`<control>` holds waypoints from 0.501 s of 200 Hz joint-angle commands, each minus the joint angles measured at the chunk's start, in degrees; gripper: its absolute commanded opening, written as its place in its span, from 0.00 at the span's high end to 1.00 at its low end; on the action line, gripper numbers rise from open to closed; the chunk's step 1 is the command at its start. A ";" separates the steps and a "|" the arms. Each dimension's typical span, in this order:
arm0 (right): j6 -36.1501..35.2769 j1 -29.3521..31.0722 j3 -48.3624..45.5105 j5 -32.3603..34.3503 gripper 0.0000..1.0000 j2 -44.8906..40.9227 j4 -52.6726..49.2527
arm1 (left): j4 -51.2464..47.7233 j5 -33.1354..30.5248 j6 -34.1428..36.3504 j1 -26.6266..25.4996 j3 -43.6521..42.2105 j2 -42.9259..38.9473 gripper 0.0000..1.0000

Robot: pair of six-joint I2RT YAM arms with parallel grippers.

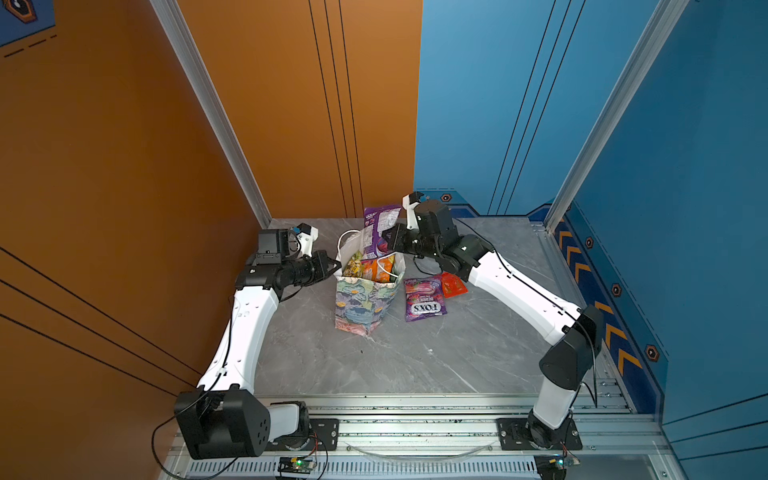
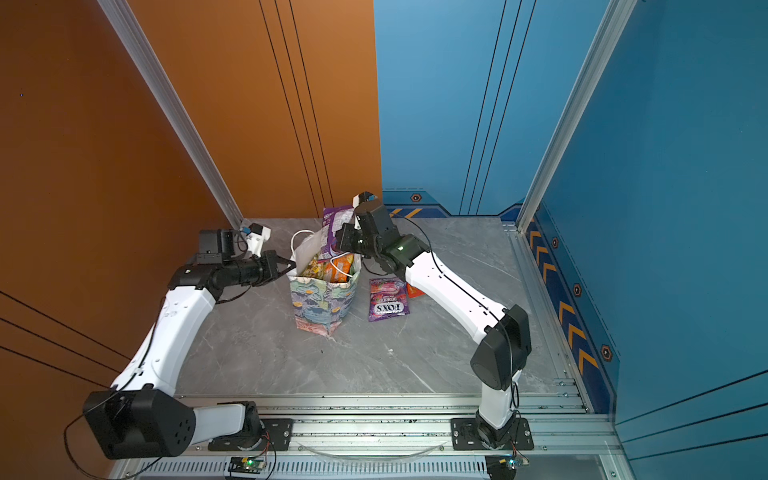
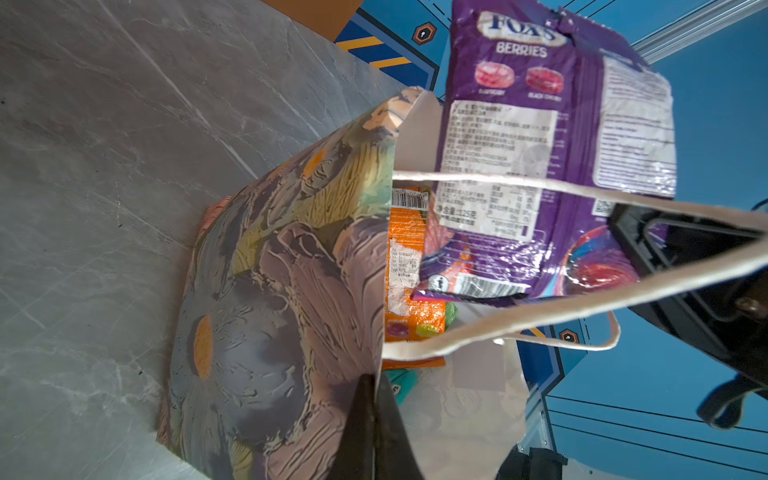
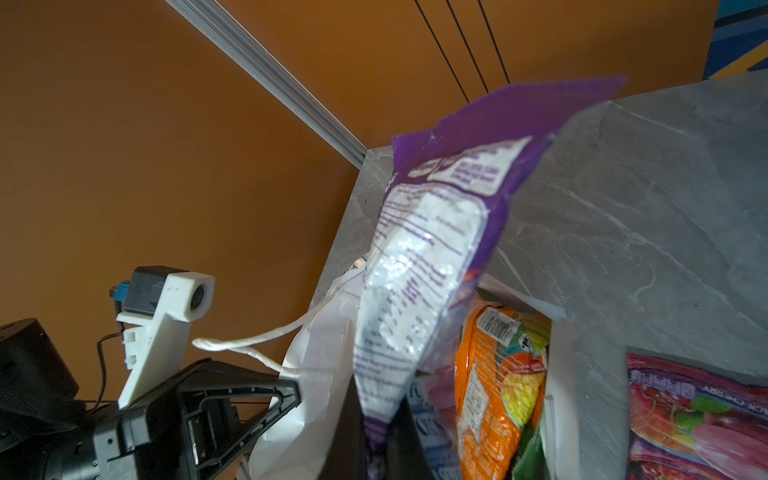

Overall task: Place the snacks into the paper bag
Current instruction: 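Lower the purple packet into the bag and open the right gripper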

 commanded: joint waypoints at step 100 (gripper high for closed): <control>3.57 3.85 -11.17 0.74 1.00 -7.56 7.05 | 0.27 1.76 -0.22 0.51 -0.51 -0.86 1.00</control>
